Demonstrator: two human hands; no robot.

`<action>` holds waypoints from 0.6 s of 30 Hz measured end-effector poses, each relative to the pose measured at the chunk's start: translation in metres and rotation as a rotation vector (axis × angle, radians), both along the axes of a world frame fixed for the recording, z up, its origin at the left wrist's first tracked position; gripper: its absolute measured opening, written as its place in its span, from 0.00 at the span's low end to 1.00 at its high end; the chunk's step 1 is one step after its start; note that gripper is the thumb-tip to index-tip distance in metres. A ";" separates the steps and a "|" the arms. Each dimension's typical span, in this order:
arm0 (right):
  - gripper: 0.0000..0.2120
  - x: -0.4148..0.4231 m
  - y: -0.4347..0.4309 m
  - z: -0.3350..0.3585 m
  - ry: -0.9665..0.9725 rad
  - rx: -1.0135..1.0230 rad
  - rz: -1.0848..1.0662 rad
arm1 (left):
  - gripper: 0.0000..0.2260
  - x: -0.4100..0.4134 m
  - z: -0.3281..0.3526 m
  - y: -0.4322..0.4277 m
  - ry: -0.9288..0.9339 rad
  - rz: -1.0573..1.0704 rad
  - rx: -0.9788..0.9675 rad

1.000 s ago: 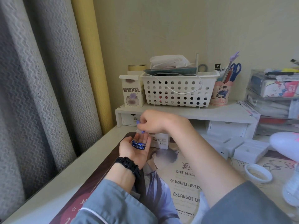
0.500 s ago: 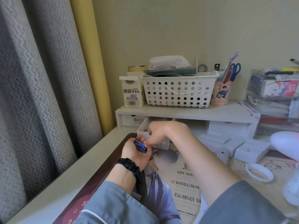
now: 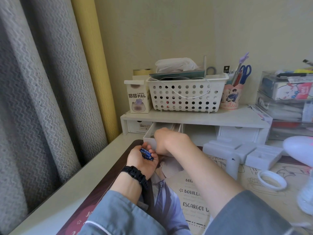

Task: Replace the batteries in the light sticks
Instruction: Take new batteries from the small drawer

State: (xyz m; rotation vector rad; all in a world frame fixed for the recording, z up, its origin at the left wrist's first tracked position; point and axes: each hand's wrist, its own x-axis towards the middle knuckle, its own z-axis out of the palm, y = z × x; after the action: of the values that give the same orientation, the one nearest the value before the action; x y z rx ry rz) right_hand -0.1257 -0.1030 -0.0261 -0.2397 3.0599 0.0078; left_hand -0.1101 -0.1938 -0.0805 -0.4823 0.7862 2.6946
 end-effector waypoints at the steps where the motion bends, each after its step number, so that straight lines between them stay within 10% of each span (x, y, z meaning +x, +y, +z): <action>1: 0.06 -0.002 0.002 0.001 0.006 -0.002 0.002 | 0.12 0.000 0.000 0.000 -0.003 0.001 0.003; 13: 0.03 0.002 0.035 0.044 0.066 -0.869 0.135 | 0.15 0.008 0.010 -0.002 0.035 0.035 0.144; 18: 0.06 0.001 0.003 0.026 -0.001 -0.782 0.153 | 0.17 0.008 0.007 -0.002 0.092 0.023 0.238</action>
State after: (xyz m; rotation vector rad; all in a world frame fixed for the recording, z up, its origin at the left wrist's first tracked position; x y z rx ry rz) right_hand -0.1248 -0.0999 -0.0002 -0.5014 2.8627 -1.1724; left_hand -0.1023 -0.1958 -0.0730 -0.3151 0.4754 2.7995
